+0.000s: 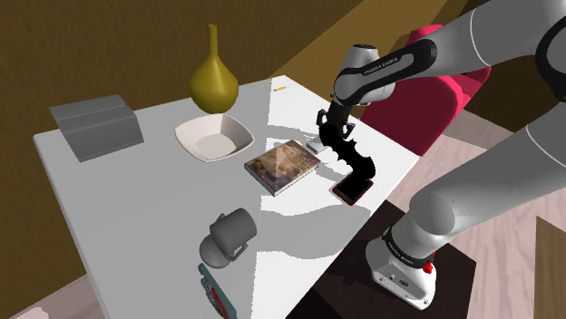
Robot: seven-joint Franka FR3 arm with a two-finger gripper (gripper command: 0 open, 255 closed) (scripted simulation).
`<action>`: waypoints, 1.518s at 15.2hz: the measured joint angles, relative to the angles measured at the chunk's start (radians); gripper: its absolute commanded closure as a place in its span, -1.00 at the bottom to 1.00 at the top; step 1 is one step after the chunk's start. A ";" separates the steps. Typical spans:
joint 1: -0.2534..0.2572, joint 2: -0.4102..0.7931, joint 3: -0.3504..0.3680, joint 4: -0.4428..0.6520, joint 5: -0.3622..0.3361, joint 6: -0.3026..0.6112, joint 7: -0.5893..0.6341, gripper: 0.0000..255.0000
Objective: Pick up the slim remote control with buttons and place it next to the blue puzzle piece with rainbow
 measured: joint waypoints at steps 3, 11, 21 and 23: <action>0.000 -0.006 -0.001 0.000 0.000 -0.007 -0.001 1.00; 0.002 -0.070 0.001 0.050 0.004 -0.120 -0.002 1.00; 0.002 -0.143 -0.001 0.126 0.007 -0.269 -0.007 1.00; 0.002 -0.154 -0.002 0.146 0.007 -0.300 -0.008 1.00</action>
